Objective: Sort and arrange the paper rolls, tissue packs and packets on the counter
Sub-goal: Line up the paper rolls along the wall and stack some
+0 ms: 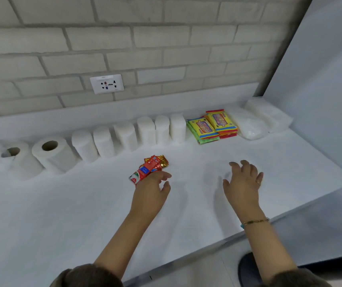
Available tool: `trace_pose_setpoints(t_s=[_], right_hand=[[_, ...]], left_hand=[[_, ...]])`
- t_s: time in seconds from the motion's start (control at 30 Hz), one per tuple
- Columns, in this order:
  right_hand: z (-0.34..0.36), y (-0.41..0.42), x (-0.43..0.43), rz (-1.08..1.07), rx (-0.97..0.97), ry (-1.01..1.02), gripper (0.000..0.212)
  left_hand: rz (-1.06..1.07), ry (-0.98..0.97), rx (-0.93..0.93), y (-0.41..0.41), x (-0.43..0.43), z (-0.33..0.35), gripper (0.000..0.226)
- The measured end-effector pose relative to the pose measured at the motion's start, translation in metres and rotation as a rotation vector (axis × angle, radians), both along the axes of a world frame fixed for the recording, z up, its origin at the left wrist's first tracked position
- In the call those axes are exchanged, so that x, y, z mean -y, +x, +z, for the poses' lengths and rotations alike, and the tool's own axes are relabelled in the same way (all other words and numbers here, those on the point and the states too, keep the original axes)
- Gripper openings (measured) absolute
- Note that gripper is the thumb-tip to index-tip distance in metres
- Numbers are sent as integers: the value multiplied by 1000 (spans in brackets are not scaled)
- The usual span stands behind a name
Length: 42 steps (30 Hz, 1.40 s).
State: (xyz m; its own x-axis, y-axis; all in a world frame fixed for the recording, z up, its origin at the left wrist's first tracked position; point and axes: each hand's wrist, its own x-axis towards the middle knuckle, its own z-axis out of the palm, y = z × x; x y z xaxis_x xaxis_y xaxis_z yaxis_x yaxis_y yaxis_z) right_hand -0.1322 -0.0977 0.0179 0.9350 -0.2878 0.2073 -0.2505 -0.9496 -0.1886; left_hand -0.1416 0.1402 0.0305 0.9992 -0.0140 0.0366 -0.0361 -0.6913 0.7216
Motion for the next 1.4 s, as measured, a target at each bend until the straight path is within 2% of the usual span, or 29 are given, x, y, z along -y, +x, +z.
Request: trace_pose_setpoints(t_s=[0.2, 0.37, 0.57, 0.83, 1.07, 1.23, 1.4], right_hand=[[-14, -1, 25, -6, -54, 42, 61], [10, 1, -9, 134, -21, 178, 51], [41, 0, -134, 531, 129, 290, 54], [58, 18, -330, 896, 150, 307, 51], [79, 75, -480, 935, 210, 253, 58], [68, 105, -533, 908, 183, 172, 58], [53, 114, -540, 910, 166, 114, 63]], left_hand=[[33, 62, -15, -6, 2, 3, 25], [159, 38, 7, -6, -40, 8, 22], [318, -14, 56, -12, -120, 14, 21], [453, -73, 63, -28, -268, 11, 20], [477, -78, 68, -27, -377, 7, 21], [435, -73, 52, -19, -414, 9, 22], [403, -108, 31, -13, -423, -3, 22]])
